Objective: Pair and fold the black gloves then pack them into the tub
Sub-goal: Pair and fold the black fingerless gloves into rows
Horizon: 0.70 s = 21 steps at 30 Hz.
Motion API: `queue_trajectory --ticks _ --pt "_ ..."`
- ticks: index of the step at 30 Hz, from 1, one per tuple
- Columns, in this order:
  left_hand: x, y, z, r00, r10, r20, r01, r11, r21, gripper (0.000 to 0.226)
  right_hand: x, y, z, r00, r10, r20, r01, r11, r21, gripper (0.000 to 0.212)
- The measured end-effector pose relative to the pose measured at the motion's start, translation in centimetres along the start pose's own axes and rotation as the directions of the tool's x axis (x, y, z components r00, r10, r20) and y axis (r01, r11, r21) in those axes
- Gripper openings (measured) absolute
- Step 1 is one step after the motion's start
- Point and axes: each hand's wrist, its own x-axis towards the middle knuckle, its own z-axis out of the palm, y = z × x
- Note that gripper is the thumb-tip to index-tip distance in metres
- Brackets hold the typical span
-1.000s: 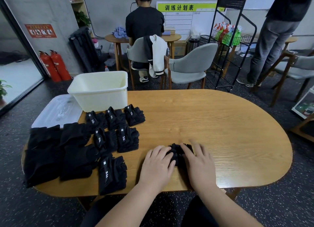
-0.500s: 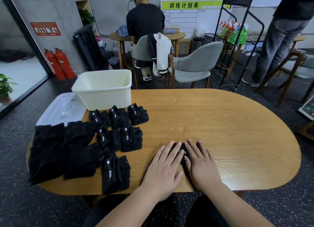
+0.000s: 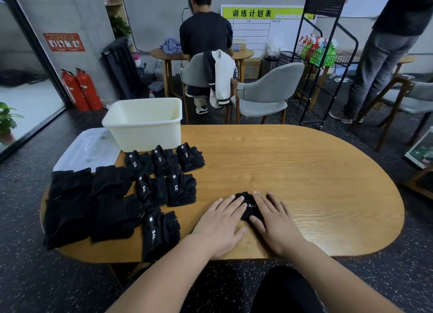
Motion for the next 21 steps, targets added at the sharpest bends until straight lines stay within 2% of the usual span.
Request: queue_trajectory --ticks 4,8,12,15,19,21 --pt "-0.5 -1.4 -2.1 0.997 -0.022 -0.068 0.021 1.000 -0.015 0.060 -1.8 0.8 -0.9 0.984 -0.156 -0.088 0.155 0.988 -0.020 0.056" --pt "-1.2 -1.4 -2.4 0.993 -0.073 -0.097 0.073 0.997 -0.006 0.060 -2.1 -1.2 -1.4 0.964 -0.224 -0.145 0.218 0.974 -0.054 0.051" --pt "-1.8 -1.5 -1.2 0.979 -0.164 -0.121 0.158 0.986 -0.060 0.062 -1.8 -3.0 0.1 0.972 -0.226 -0.069 0.225 0.974 -0.014 0.064" --pt "-1.7 -2.3 -0.9 0.978 -0.174 -0.116 0.169 0.984 -0.048 0.061 -1.5 -3.4 1.3 0.974 -0.225 0.017 0.226 0.972 -0.060 0.073" --pt "-0.6 -3.7 -1.7 0.979 -0.194 -0.060 0.193 0.981 -0.011 0.063 0.4 -4.7 0.2 0.975 -0.210 0.073 0.216 0.972 -0.093 0.078" --pt "-0.6 -4.5 -2.2 0.974 -0.213 -0.082 0.213 0.977 -0.006 0.065 1.7 -5.6 -0.2 0.981 -0.174 0.089 0.180 0.981 -0.075 0.078"
